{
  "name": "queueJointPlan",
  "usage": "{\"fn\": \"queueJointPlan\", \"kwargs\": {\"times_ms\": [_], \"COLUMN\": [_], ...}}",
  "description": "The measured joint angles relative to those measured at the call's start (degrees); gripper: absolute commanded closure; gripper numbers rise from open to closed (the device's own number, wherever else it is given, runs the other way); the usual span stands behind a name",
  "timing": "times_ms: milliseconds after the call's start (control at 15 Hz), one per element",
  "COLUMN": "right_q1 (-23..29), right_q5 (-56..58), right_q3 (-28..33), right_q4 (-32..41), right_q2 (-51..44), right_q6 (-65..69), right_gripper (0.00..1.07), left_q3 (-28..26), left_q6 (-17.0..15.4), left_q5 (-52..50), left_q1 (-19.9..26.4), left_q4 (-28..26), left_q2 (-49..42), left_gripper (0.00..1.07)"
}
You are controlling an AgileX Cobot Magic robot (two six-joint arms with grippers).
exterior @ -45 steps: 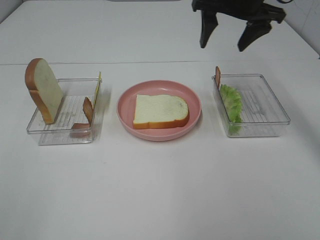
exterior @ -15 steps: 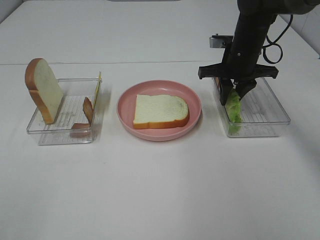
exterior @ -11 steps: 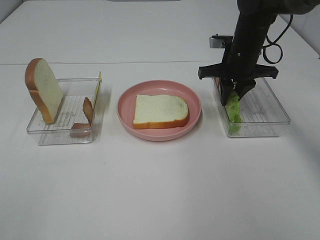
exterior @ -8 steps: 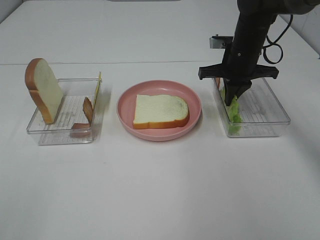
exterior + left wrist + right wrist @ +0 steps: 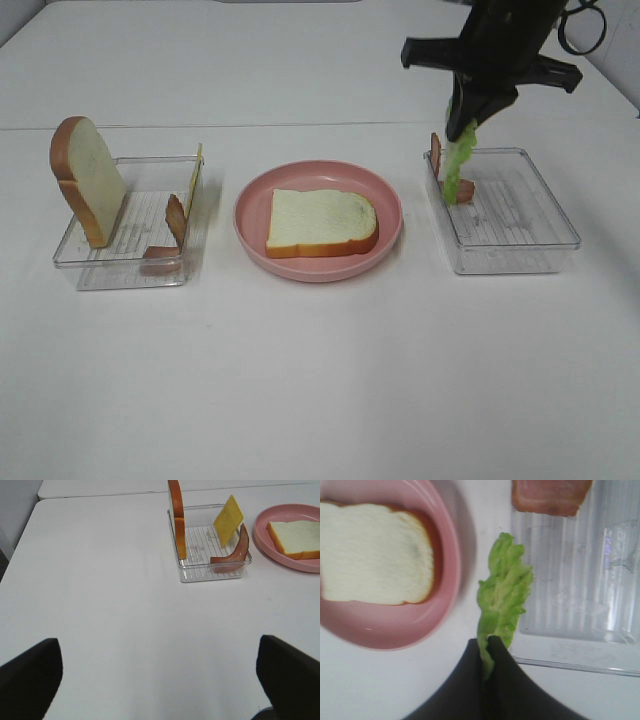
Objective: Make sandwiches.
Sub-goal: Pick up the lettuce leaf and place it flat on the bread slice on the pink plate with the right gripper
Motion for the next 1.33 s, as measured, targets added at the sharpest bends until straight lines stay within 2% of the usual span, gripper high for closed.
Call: {"fn": "queueJointPlan", "kwargs": {"times_ms": [67, 133, 267, 333, 400, 600, 867, 1333], "right_q1": [0.0, 0.0, 0.23, 1.26, 2.58, 6.36, 7.96, 7.96], "right_q5": [-5.04, -6.42, -9.34, -9.8, -10.2, -12.55, -17.36, -20.28], "right_q3": [0.0, 0.0, 0.0, 0.0, 0.0, 0.0, 0.0, 0.0], "right_q4": [9.45, 13.01, 27.39, 37.93, 41.88, 45.32, 44.52, 31.91], "right_q2": [-1.66, -1.66, -0.11, 2.12, 3.84, 9.63, 14.09, 14.67], "right_q6": [-2.41, -3.67, -11.12, -16.67, -19.08, -21.2, -21.08, -15.64], "right_gripper": [1.07, 1.07, 1.07, 1.07, 1.07, 1.07, 1.07, 1.07], "left_q3": [0.0, 0.0, 0.0, 0.0, 0.0, 0.0, 0.0, 0.0], "left_q6": [0.0, 0.0, 0.0, 0.0, 0.0, 0.0, 0.0, 0.0], "left_q5": [0.0, 0.0, 0.0, 0.0, 0.0, 0.0, 0.0, 0.0], "left_q1": [0.0, 0.0, 0.0, 0.0, 0.0, 0.0, 0.0, 0.0], "left_q4": [0.0, 0.0, 0.0, 0.0, 0.0, 0.0, 0.0, 0.06], "left_q2": [0.0, 0.0, 0.0, 0.0, 0.0, 0.0, 0.0, 0.0], "left_gripper": [0.09, 0.09, 0.09, 0.09, 0.09, 0.09, 0.09, 0.09]}}
